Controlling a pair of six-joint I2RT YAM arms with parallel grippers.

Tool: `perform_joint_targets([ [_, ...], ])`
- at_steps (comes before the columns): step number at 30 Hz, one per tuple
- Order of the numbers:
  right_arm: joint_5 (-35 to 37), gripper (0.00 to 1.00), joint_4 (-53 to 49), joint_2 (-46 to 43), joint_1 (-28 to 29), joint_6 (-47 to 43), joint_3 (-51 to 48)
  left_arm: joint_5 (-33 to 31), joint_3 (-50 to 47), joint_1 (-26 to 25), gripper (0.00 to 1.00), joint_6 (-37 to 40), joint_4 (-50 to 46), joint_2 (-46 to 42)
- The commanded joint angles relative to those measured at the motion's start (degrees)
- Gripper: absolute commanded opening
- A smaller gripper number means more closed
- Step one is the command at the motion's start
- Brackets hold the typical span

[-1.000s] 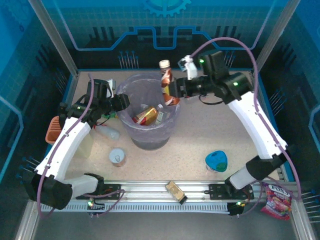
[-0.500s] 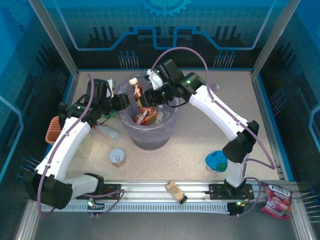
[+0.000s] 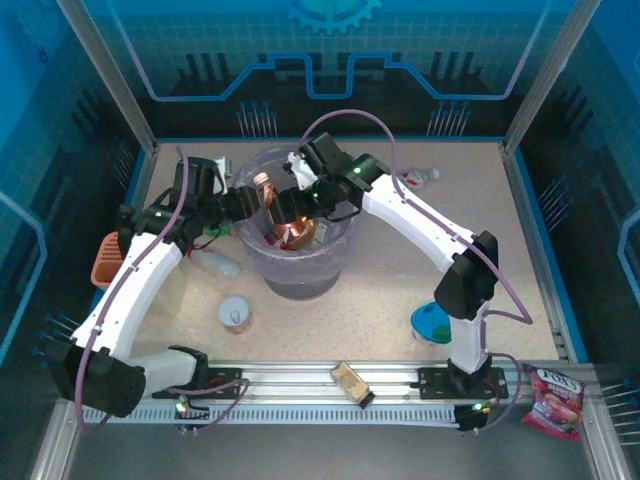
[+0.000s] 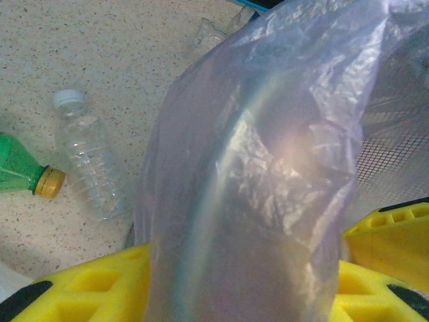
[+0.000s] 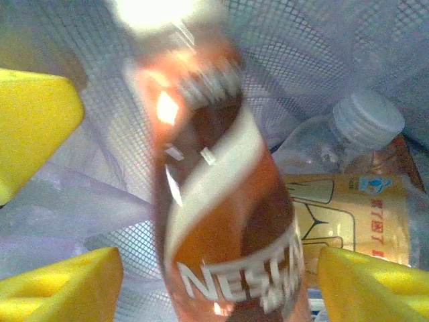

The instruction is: Put the plastic bottles in the bin

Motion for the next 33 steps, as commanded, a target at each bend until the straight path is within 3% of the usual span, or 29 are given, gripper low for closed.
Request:
perform_joint_targets([
  [1, 1.0, 0.8, -2.4, 0.4, 0.9, -1.9, 4.3, 1.5, 0.5, -0.1, 0.46, -0.2, 0.4, 1.6],
  [12, 4.9, 0.88, -9.0, -0.8, 1.1, -5.7, 13.1, 1.6, 0.5, -0.1, 0.46, -0.2, 0.2, 1.4],
  [21, 8.4, 0.88, -10.5, -5.5, -0.1, -6.0, 15.1, 1.7, 0.4, -0.1, 0.46, -0.1, 0.2, 1.5],
  [25, 9.7, 0.88, -12.2, -10.3, -4.5, -4.3, 13.0, 1.6, 0.2, 0.0, 0.46, 0.1, 0.1, 1.2],
  [33, 9.7, 0.87, -4.7, -20.0, -19.1, -0.2, -5.4, 2.3, 0.2, -0.1, 0.46, -0.4, 0.7, 1.6],
])
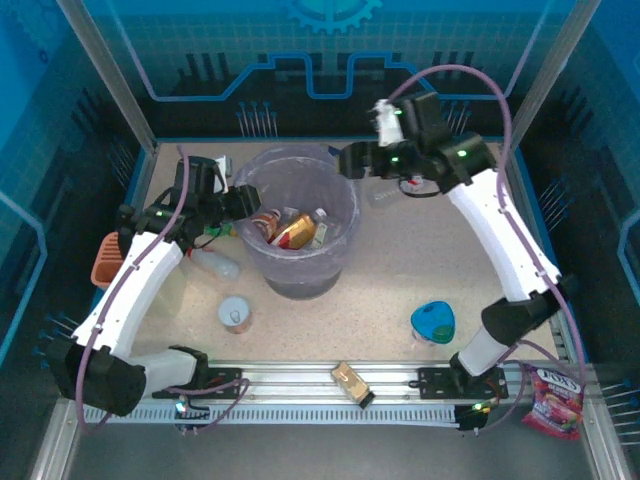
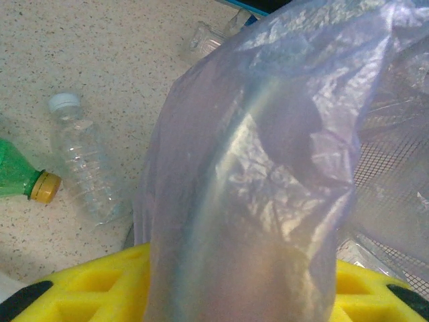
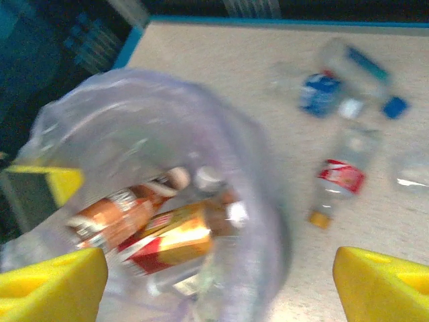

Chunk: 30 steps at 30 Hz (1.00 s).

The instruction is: Put the plastic bottles in the bin

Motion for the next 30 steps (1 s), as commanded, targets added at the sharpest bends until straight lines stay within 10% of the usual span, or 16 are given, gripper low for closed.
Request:
perform_joint_targets([
  [1, 0.9, 0.9, 3.5, -1.3, -4.3, 1.7, -7.0, 2.2, 0.2, 0.0, 0.46, -0.4, 0.0, 1.2],
  [10, 8.6, 0.96, 15.7, 0.4, -13.5, 13.4, -21.8, 4.3, 0.3, 0.0, 0.46, -1.0, 1.1, 2.1],
  [30, 12.1, 1.0, 27.8, 25.2, -20.5, 32.6, -19.2, 4.4, 0.7, 0.1, 0.45, -1.4, 0.7, 2.2],
])
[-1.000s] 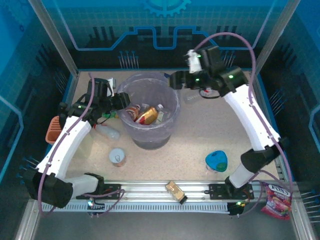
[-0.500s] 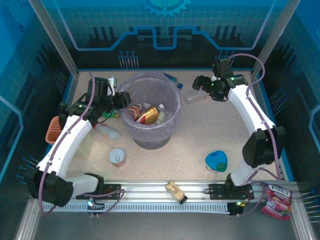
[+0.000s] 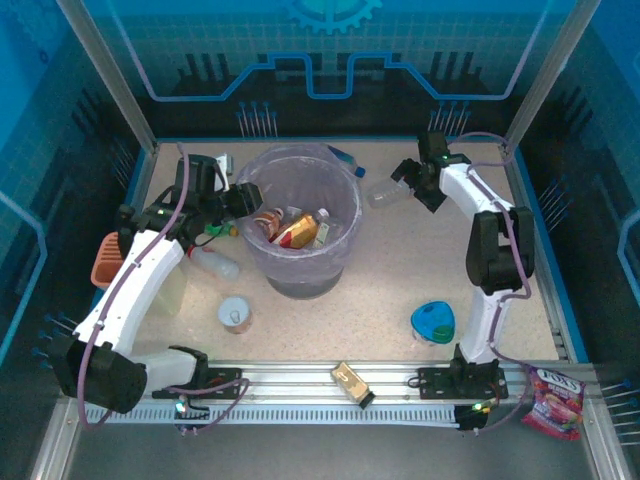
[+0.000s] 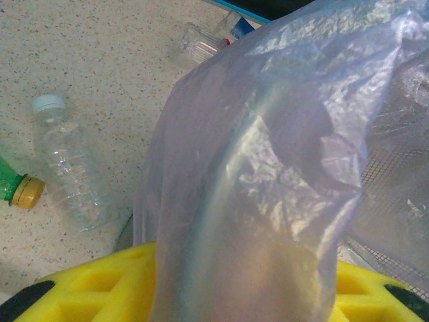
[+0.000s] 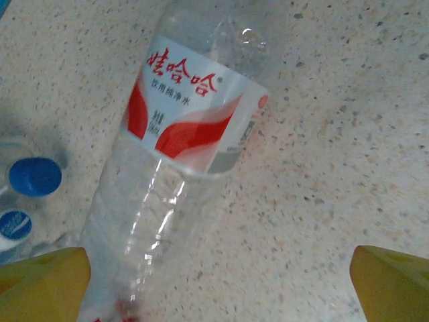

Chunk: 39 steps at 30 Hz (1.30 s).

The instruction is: Put the plastic bottles in the bin

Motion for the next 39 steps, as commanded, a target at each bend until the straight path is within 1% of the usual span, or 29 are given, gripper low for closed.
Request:
perform_joint_targets([
  [1, -0.3, 1.0, 3.7, 3.1, -1.0, 3.4, 2.5, 2.6, 0.7, -0.1, 0.45, -0.2, -0.9, 1.5],
  [10, -1.6, 1.0, 10.0, 7.3, -1.5, 4.3, 2.1, 2.6, 0.4, 0.1, 0.45, 0.0, -1.1, 1.3],
  [13, -1.5, 0.98, 11.0, 8.5, -1.7, 5.2, 2.3, 2.4, 0.2, 0.2, 0.45, 0.0, -1.2, 1.3],
  [17, -1.5, 0.93, 11.3, 10.1, -1.7, 5.6, 2.9, 2.5, -0.2, 0.3, 0.45, 0.1, -1.1, 1.2],
  [24, -0.8, 0.78, 11.3, 10.2, -1.8, 5.2, 2.7, 2.8, 0.1, 1.0, 0.44, 0.5, -1.9, 0.9],
  [27, -1.0, 0.69, 11.5, 9.8, -1.8, 4.7, 2.5, 2.9, 0.1, 1.0, 0.44, 0.6, -2.2, 0.7],
  [33, -0.6, 0.63, 10.6, 8.1, -2.0, 3.9, 2.0, 3.0, 0.2, 1.1, 0.44, 0.6, -2.2, 0.8],
  [39, -1.6, 0.61, 8.9, 3.3, -2.7, 1.2, 0.9, 3.1, 0.6, 1.1, 0.44, 0.9, -2.4, 0.9],
])
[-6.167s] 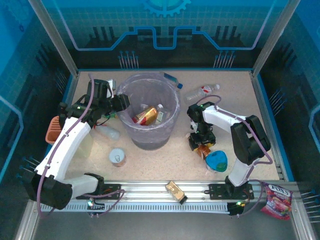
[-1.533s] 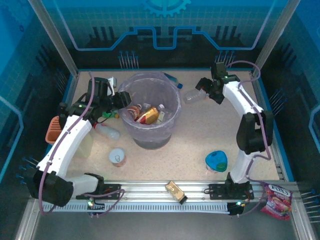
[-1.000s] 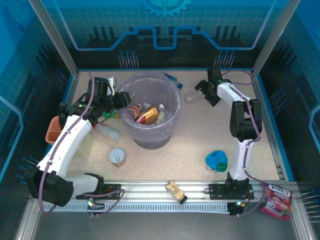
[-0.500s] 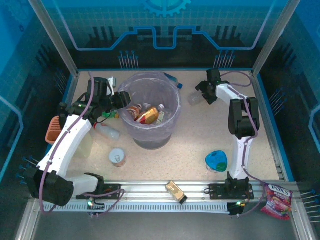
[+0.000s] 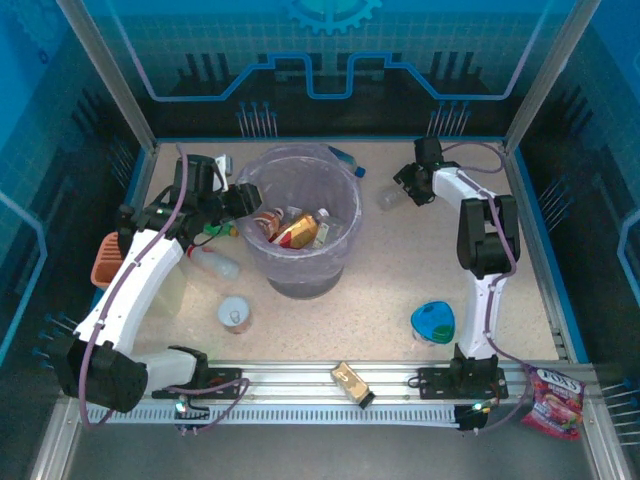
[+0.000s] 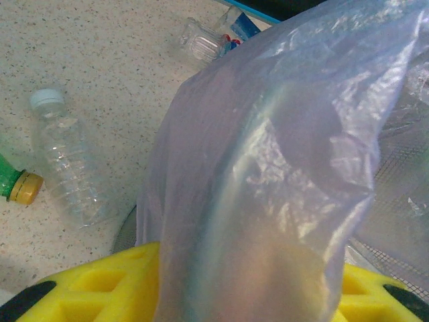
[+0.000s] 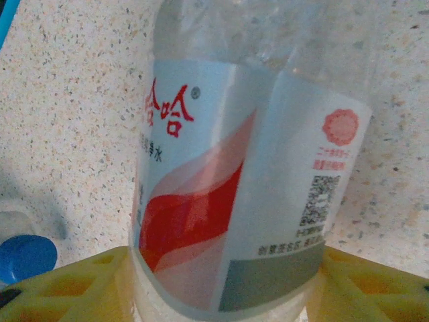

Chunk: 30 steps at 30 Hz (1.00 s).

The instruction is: Put the plastic bottles in the bin

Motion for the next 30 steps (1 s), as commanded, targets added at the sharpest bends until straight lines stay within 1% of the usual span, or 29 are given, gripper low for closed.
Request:
perform_joint_targets([
  [1, -0.2, 0.6, -1.8, -6.2, -1.5, -2.6, -1.3, 1.8, 0.7, 0.2, 0.44, 0.9, -2.1, 0.7],
  [5, -1.5, 0.57, -2.4, -11.6, -2.1, -6.1, -3.3, 1.9, 0.4, 0.4, 0.44, 0.9, -2.1, 0.5],
  [12, -4.2, 0.5, -10.1, -20.3, -3.0, -14.7, -0.8, 2.0, 0.0, 0.5, 0.44, 0.7, -1.8, 0.0],
  [16, -9.9, 0.47, -11.3, -26.5, -3.0, -19.8, -0.3, 2.2, -0.2, 0.5, 0.44, 0.7, -1.7, 0.0],
  [17, -12.4, 0.45, -10.9, -28.2, -2.9, -21.1, -0.3, 2.2, -0.2, 0.5, 0.44, 0.7, -1.5, -0.1],
  [20, -17.8, 0.44, -9.8, -32.9, -2.1, -23.3, 0.1, 2.5, -0.3, 0.5, 0.44, 0.7, -1.4, 0.0],
  [21, -18.5, 0.42, -9.8, -34.4, -1.3, -24.1, 0.5, 2.5, -0.3, 0.5, 0.44, 0.7, -1.4, 0.2],
  [25, -19.0, 0.42, -11.4, -38.7, 4.0, -27.9, 3.2, 3.0, -0.3, 0.5, 0.44, 1.1, -1.4, 0.5],
  [30, -19.1, 0.43, -10.4, -41.5, 13.8, -30.8, 4.4, 3.1, -0.8, 0.5, 0.44, 1.1, -1.2, 0.2],
])
